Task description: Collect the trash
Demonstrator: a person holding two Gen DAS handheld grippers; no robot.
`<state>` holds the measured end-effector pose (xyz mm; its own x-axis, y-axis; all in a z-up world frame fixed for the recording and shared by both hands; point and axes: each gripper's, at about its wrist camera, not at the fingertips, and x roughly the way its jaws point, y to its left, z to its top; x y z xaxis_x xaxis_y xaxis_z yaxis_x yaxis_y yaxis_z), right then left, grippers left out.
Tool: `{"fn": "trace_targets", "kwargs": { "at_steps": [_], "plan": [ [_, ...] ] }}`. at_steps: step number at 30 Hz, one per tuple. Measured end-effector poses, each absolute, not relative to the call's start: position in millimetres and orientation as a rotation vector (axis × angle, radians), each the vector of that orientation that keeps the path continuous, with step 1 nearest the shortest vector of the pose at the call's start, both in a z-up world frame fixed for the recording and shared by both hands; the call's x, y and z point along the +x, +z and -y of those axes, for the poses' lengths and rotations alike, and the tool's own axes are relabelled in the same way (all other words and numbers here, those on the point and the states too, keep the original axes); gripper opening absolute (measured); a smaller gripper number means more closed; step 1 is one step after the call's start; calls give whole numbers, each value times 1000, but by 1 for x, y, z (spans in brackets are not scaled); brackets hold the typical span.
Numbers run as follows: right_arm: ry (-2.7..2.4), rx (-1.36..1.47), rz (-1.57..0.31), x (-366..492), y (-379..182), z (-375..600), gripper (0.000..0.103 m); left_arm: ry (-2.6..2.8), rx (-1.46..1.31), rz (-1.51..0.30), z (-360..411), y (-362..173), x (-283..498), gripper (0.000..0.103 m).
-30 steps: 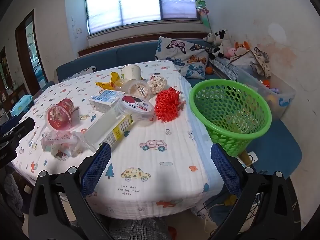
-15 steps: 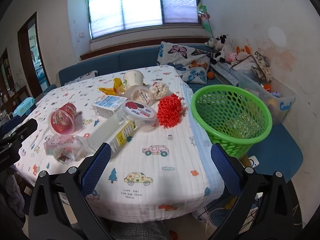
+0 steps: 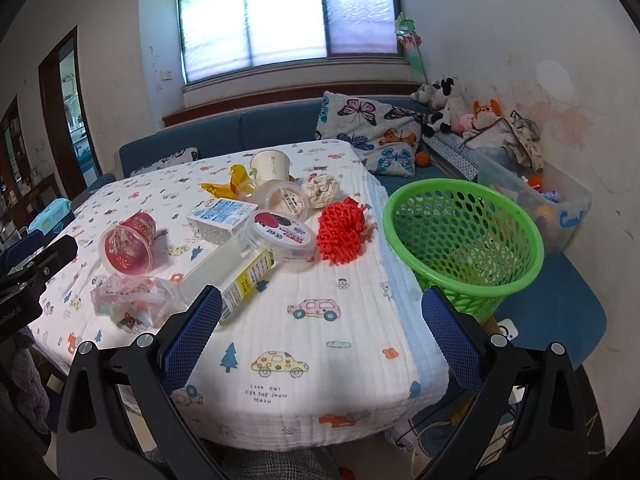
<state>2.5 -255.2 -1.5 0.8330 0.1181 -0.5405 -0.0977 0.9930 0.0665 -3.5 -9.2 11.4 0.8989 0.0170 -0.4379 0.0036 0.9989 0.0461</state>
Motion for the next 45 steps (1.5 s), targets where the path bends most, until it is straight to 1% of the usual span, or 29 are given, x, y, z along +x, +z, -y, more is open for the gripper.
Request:
{"fn": "trace_targets", "kwargs": {
  "at_steps": [45],
  "plan": [
    [136, 26, -593, 11, -7, 245, 99, 32, 22, -461, -2, 7, -1, 93]
  ]
}}
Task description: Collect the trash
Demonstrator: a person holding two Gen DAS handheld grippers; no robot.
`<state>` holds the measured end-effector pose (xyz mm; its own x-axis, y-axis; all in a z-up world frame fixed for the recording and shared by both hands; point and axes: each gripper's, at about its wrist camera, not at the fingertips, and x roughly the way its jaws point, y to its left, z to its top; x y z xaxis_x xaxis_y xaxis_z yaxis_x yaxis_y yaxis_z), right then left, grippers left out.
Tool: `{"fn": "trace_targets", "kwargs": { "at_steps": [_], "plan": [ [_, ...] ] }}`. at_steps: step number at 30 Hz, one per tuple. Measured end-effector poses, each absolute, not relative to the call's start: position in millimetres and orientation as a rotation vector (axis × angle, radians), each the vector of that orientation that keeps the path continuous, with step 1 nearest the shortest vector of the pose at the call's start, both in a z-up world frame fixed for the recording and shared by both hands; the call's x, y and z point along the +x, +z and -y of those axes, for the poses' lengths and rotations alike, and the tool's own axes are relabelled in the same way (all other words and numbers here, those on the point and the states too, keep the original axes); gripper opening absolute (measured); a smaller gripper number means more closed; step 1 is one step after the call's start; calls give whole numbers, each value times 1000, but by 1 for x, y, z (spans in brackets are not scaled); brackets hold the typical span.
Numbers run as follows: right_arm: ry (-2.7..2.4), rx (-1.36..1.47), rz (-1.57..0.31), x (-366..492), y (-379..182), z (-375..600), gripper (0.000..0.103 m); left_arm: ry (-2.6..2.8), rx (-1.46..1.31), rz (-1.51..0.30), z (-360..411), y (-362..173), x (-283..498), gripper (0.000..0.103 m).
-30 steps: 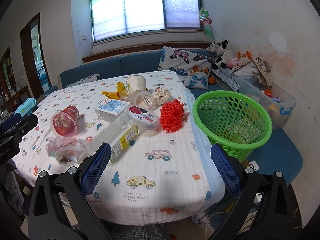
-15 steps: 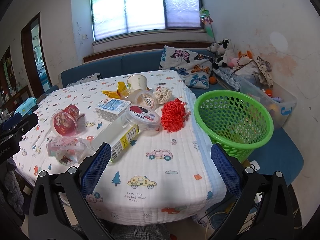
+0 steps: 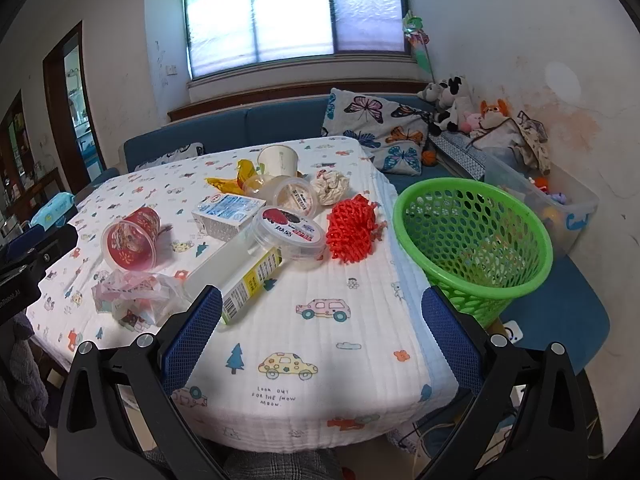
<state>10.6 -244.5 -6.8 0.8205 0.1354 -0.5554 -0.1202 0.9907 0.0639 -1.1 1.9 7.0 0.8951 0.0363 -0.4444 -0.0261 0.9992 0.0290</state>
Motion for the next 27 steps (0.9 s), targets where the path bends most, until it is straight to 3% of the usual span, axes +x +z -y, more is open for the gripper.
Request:
{"fn": "trace_targets", "kwargs": {
  "at_steps": [27],
  "plan": [
    [162, 11, -639, 44, -12, 239, 99, 39, 3, -517, -9, 2, 36, 93]
  ]
}}
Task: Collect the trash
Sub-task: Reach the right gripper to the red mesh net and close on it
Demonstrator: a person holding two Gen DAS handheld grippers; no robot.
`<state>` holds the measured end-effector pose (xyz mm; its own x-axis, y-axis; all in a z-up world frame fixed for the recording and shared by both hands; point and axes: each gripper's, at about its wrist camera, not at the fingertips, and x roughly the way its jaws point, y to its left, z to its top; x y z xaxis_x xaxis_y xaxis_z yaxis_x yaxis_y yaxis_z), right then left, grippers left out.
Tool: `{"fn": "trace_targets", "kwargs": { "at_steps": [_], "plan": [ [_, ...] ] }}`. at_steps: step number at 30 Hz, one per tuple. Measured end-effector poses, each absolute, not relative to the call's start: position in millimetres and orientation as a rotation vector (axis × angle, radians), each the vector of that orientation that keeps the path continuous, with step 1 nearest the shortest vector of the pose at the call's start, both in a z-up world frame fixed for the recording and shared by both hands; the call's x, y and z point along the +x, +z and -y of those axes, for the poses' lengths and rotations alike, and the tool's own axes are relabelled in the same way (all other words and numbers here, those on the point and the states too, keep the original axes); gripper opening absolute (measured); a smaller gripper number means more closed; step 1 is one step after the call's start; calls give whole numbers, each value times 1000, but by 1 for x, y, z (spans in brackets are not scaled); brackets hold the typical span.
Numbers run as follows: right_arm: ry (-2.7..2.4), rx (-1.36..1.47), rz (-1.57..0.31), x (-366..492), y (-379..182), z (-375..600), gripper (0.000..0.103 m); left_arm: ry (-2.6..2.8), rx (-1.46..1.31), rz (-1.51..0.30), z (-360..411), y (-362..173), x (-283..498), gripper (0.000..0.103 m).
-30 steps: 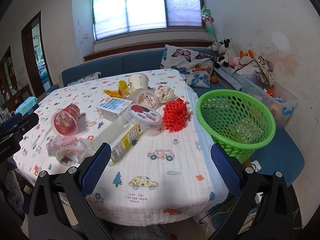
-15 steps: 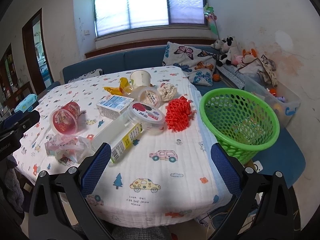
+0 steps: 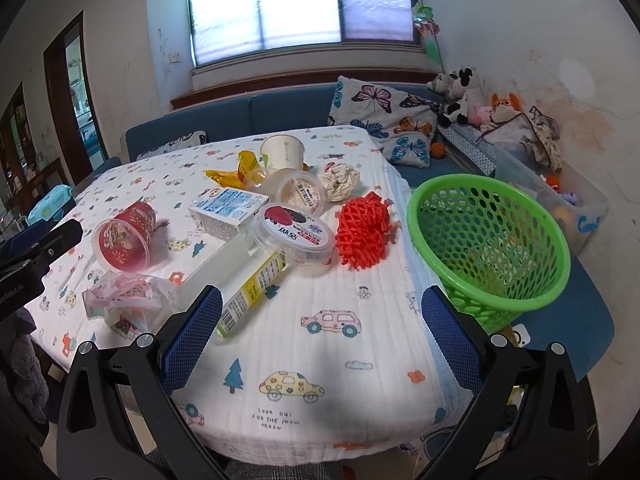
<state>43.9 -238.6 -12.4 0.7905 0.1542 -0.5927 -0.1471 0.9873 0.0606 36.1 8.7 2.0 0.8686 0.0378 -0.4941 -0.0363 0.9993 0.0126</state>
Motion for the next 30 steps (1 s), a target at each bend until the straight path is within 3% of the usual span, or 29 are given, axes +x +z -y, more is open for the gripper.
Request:
{"fn": "trace_targets", "kwargs": {
  "at_steps": [18, 30],
  "plan": [
    [150, -20, -696, 102, -16, 254, 98, 52, -11, -569, -33, -3, 73, 93],
    [164, -35, -769, 162, -27, 262, 91, 80, -68, -612, -61, -7, 98, 93]
  ]
}}
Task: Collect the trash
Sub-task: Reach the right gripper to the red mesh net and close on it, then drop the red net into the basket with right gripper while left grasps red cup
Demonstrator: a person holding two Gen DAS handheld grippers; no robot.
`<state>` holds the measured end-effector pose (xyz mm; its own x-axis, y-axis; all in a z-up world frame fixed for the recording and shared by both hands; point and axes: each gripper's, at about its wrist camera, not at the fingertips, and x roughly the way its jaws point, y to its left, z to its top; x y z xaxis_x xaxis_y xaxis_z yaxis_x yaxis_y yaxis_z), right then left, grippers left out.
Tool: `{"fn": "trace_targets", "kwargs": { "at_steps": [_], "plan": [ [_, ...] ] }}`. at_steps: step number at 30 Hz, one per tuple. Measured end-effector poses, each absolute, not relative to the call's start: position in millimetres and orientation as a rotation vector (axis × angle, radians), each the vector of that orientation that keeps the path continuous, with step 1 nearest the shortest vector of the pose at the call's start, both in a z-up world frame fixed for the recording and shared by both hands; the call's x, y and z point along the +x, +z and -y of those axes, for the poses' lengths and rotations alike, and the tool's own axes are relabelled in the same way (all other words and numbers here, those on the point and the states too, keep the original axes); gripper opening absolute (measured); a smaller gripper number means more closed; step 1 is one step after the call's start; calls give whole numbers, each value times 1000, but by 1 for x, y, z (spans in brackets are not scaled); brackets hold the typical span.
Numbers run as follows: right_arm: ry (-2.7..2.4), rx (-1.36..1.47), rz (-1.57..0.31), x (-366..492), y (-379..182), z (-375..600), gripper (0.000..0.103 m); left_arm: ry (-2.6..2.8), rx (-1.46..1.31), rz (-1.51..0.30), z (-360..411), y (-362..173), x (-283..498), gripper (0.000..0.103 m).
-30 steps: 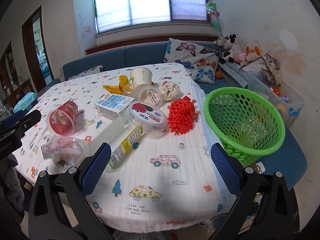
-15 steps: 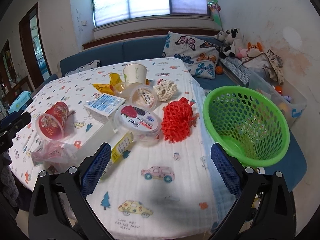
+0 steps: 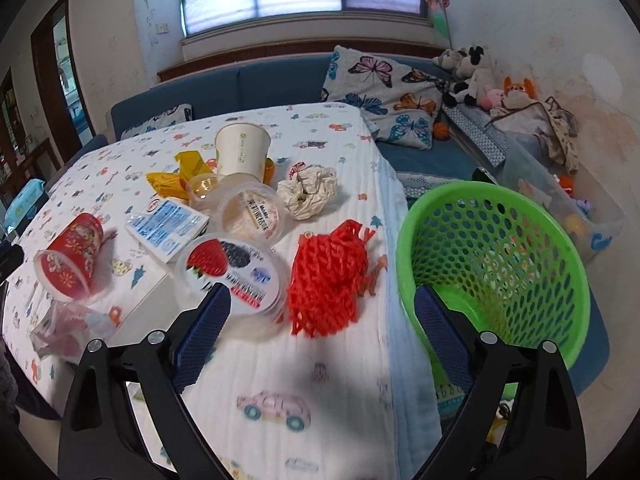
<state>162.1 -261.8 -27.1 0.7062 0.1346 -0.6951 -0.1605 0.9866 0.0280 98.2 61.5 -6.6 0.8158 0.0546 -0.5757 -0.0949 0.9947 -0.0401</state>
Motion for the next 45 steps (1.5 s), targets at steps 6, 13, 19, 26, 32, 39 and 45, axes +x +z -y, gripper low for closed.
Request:
{"fn": "trace_targets", "kwargs": {
  "at_steps": [6, 13, 19, 26, 32, 39, 45],
  "plan": [
    [166, -40, -816, 191, -40, 262, 84, 95, -77, -626, -73, -8, 104, 93],
    [171, -17, -874, 217, -57, 264, 76, 71, -100, -687, -83, -24, 107, 93],
    [191, 8, -916, 228, -68, 264, 65, 58, -127, -724, -85, -29, 122, 93],
    [192, -4, -924, 228, -74, 260, 55, 35, -197, -774, -91, -31, 139, 93],
    [197, 6, -903, 224, -68, 261, 51, 50, -239, -843, -105, -27, 172, 93],
    [233, 6, -856, 213, -48, 256, 50, 33, -336, -1015, -127, -54, 207, 93],
    [240, 10, -826, 204, -36, 256, 50, -18, -409, -1092, -131, -74, 219, 88]
  ]
}}
